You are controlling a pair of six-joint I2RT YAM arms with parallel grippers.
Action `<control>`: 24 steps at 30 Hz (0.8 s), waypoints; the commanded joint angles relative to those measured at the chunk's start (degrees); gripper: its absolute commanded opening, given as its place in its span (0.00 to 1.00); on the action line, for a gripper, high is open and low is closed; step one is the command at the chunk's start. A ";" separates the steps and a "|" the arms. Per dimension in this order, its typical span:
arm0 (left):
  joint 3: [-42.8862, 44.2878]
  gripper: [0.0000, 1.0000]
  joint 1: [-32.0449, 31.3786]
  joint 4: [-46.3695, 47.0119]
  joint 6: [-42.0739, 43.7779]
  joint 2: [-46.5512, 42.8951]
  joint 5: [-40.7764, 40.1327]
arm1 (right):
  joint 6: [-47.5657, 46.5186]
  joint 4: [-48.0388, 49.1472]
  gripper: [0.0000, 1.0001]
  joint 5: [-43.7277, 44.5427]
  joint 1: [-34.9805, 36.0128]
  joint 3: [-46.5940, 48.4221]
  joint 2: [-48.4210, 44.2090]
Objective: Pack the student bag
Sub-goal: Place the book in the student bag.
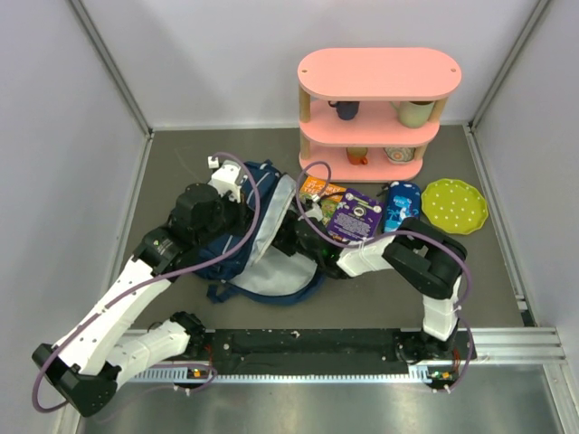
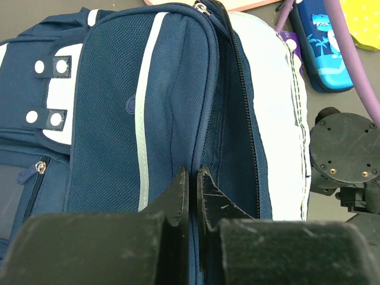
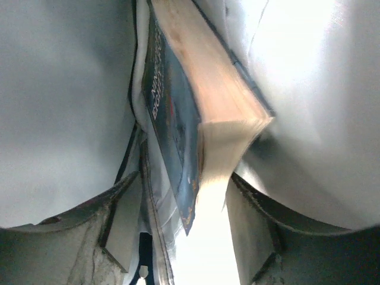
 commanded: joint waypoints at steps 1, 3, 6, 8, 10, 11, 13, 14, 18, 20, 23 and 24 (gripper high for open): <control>0.78 0.00 0.38 12.13 -0.76 -2.83 -1.12 | 0.47 2.92 0.49 -0.16 0.60 -1.24 -3.52; 0.78 0.00 0.47 12.22 -0.85 -2.75 -0.42 | 0.47 4.24 0.22 -0.95 0.42 -0.71 -2.30; 0.78 0.00 0.56 12.31 -0.85 -2.66 0.20 | 0.73 6.78 0.02 -1.48 0.07 0.78 -0.89; 0.87 0.00 0.56 12.31 -0.59 -2.48 1.33 | 0.20 8.19 0.00 -0.69 -0.02 1.66 -0.54; 0.78 0.00 0.64 12.39 -0.50 -2.22 2.91 | -0.58 6.27 0.00 -0.86 -0.37 4.98 -0.01; 0.69 0.00 0.64 12.57 -0.41 -2.13 3.19 | -1.02 5.05 0.00 -0.78 -0.54 6.22 0.34; 0.43 0.00 0.73 12.83 -0.24 -2.13 4.06 | -1.90 3.28 0.00 -0.86 -0.63 9.38 2.01; 0.43 0.00 0.82 12.83 -0.24 -2.22 3.98 | -1.73 2.75 0.00 -0.95 -0.90 10.18 2.71; -0.10 0.00 1.34 12.05 0.46 -2.31 3.98 | -0.94 2.31 0.06 -1.13 -0.99 10.89 4.39; -0.27 0.00 1.61 11.52 1.17 -2.22 3.37 | -1.11 2.66 0.16 -1.48 -0.99 9.84 4.13; -0.71 0.00 2.40 9.76 2.22 -1.87 2.13 | -2.69 3.36 0.38 -1.31 -0.99 6.07 1.32; -1.15 0.00 2.92 9.23 2.48 -1.60 0.13 | -3.83 3.45 0.44 -0.95 -0.99 3.53 0.18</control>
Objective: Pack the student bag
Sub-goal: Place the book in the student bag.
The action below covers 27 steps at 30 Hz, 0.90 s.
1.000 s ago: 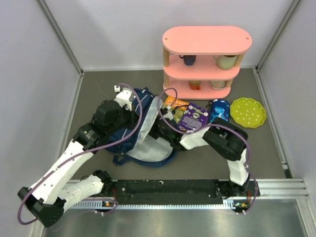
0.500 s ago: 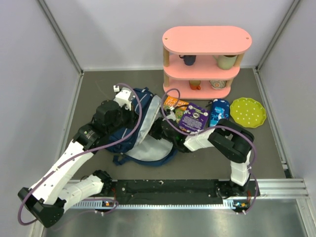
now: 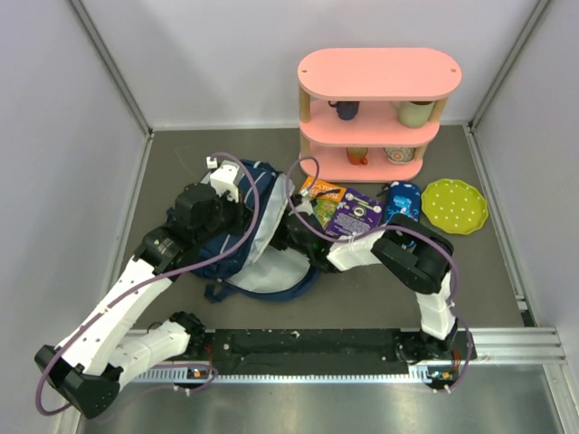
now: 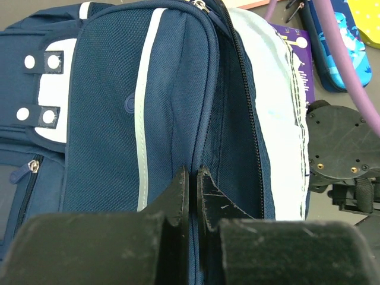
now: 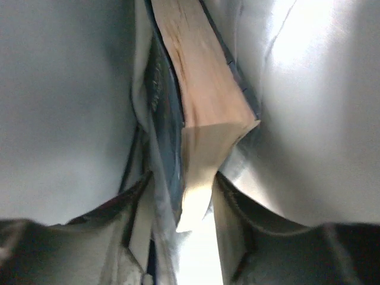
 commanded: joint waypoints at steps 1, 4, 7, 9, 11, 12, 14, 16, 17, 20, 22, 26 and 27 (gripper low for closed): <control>-0.01 0.00 1.35 7.64 2.35 -1.49 -1.85 | -3.29 5.74 0.52 0.99 -0.42 -4.97 -6.51; -1.95 0.00 2.41 7.11 3.50 -1.32 -2.38 | -6.19 4.79 0.64 1.00 -0.68 -8.57 -10.30; -3.79 0.00 3.38 6.49 4.38 -1.40 -2.74 | -8.92 2.59 0.67 0.82 -0.77 -11.21 -15.83; -5.29 0.00 3.90 6.31 4.73 -1.49 -3.00 | -10.24 1.19 0.67 0.73 -0.68 -13.49 -20.22; -6.51 0.00 4.34 5.88 5.35 -1.58 -3.79 | -11.29 0.13 0.67 1.17 -0.59 -15.34 -23.48; -6.87 0.00 4.52 5.61 5.61 -1.75 -3.97 | -11.73 -2.75 0.67 1.26 -0.59 -17.00 -27.23; -7.22 0.00 4.78 4.30 6.31 -1.84 -3.97 | -12.61 -6.89 0.67 3.01 -0.68 -18.33 -31.03; -7.49 0.00 4.78 3.68 7.19 -2.28 -3.53 | -13.05 -15.06 0.67 6.68 -0.68 -19.91 -36.83; -7.84 0.00 4.87 3.15 7.63 -2.63 -3.09 | -13.23 -17.69 0.67 8.19 -0.77 -21.14 -38.77; -6.18 0.00 4.87 -0.70 9.39 -2.03 -0.28 | -14.46 -25.96 0.73 13.99 -1.47 -23.60 -45.98; -5.65 0.00 4.87 -4.57 12.11 -1.67 3.58 | -13.76 -30.09 0.75 15.14 -3.05 -24.84 -50.54; -4.77 0.00 4.78 -6.78 12.38 -0.80 9.82 | -14.45 -32.74 0.76 14.97 -8.31 -28.52 -57.23; -4.33 0.00 4.78 -7.39 12.38 -0.09 10.09 | -14.63 -33.18 0.76 14.88 -9.11 -28.88 -58.11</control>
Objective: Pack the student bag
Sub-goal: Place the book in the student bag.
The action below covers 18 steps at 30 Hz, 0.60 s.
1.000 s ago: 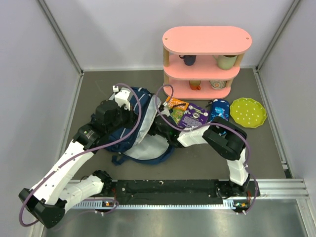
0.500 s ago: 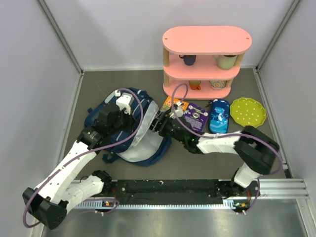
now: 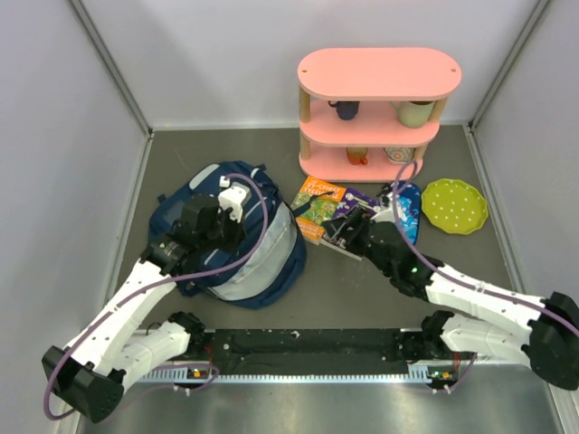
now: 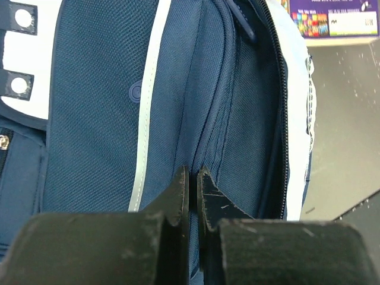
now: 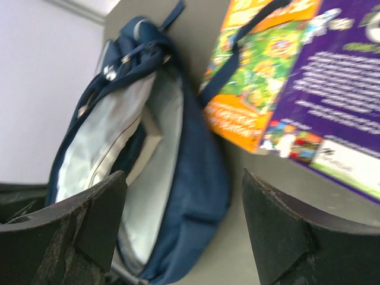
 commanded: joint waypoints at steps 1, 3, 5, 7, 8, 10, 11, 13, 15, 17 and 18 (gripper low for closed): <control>4.13 0.00 0.48 -4.14 1.65 1.61 4.50 | -2.46 -6.58 0.76 2.77 -4.09 -2.15 -5.62; 4.75 0.09 0.57 -5.20 0.51 3.46 3.44 | -3.16 -8.87 0.80 2.25 -6.36 -2.51 -7.47; 6.42 0.29 0.57 -6.78 -0.19 4.60 3.35 | -3.69 -10.54 0.80 0.23 -8.30 -2.86 -8.43; 7.56 0.63 0.48 -6.70 -2.30 4.52 3.61 | -3.61 -12.02 0.80 -2.66 -11.64 -3.21 -8.79; 7.74 0.67 0.48 -5.74 -2.83 4.09 4.40 | -3.52 -12.39 0.80 -3.72 -12.79 -3.56 -9.05; 8.09 0.81 0.57 -4.16 -5.11 3.21 4.32 | -3.61 -13.18 0.80 -6.18 -15.50 -3.82 -9.23; 8.01 0.82 0.48 -1.63 -5.55 2.07 4.32 | -4.22 -13.09 0.80 -6.89 -16.22 -4.09 -9.32; 7.22 0.93 0.48 2.24 -8.18 0.75 4.40 | -4.92 -13.36 0.80 -8.91 -17.88 -4.00 -9.14; 6.43 0.98 0.48 9.97 -11.69 -0.31 7.28 | -5.36 -13.45 0.80 -10.23 -18.94 -4.00 -7.75; 6.07 0.99 0.39 14.29 -13.90 1.35 8.97 | -5.54 -13.88 0.80 -12.51 -20.79 -3.48 -6.16; 6.33 0.99 0.30 17.79 -16.08 2.66 11.50 | -5.54 -14.23 0.80 -13.65 -21.32 -3.13 -5.28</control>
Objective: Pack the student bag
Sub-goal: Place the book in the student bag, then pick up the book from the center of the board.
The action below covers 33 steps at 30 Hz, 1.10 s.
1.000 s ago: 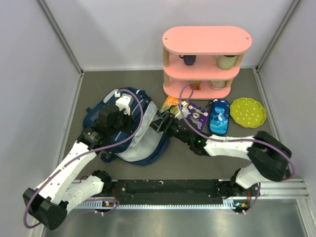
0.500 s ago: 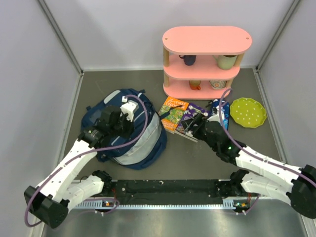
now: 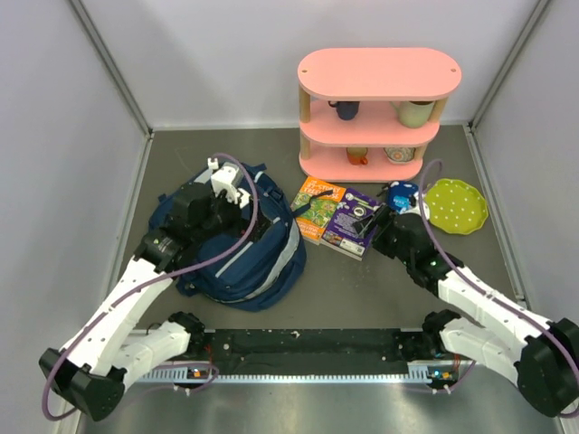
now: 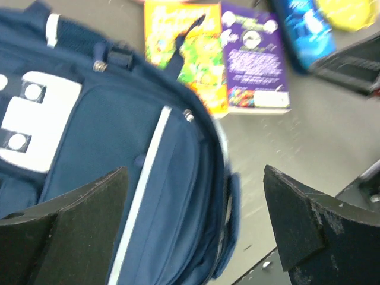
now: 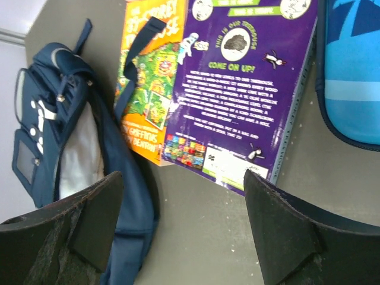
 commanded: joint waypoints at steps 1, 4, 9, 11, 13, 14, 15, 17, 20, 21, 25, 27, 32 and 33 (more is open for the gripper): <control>1.68 0.99 -0.42 16.92 -8.36 3.11 7.04 | -1.76 -1.58 0.80 -5.51 -2.85 1.33 4.22; 3.26 0.99 -3.92 23.34 -9.60 10.75 6.80 | -1.85 -1.76 0.80 -6.65 -4.00 2.57 7.83; 9.57 0.98 -8.93 27.39 -11.62 25.87 5.73 | -2.46 -2.73 0.76 -7.01 -5.31 4.33 10.92; 11.69 0.97 -10.26 26.87 -12.41 31.32 3.80 | -2.20 -2.90 0.74 -7.27 -5.93 3.89 10.48; 13.63 0.96 -11.84 28.26 -13.29 35.79 3.80 | -2.02 -2.73 0.71 -7.10 -6.54 3.01 9.78; 14.33 0.95 -12.37 28.19 -14.17 37.30 3.36 | -1.85 -2.82 0.68 -7.27 -6.63 2.83 9.17; 15.82 0.94 -13.16 28.27 -14.35 38.70 3.27 | -1.94 -2.82 0.67 -7.53 -6.90 2.66 8.90; 17.06 0.92 -13.95 28.45 -15.48 42.57 3.10 | -2.29 -2.90 0.66 -7.71 -7.07 2.04 7.76; 18.29 0.90 -14.66 29.59 -17.94 46.53 1.87 | -2.29 -2.91 0.66 -7.97 -7.34 1.34 6.45; 18.82 0.88 -14.75 29.51 -18.65 48.28 1.34 | -2.20 -2.99 0.65 -8.06 -7.51 0.99 6.18; 20.23 0.86 -15.01 29.77 -21.02 52.33 0.81 | -2.20 -2.99 0.62 -8.32 -7.69 0.81 6.00; 20.93 0.85 -15.19 29.86 -21.29 54.35 0.46 | -2.29 -2.99 0.61 -8.06 -7.78 0.72 6.17; 22.25 0.84 -15.36 30.12 -22.61 57.61 -0.77 | -2.55 -2.99 0.59 -8.76 -7.78 0.28 6.00; 22.51 0.84 -15.36 30.12 -22.79 58.57 -0.95 | -2.46 -2.99 0.59 -8.85 -7.86 0.11 6.09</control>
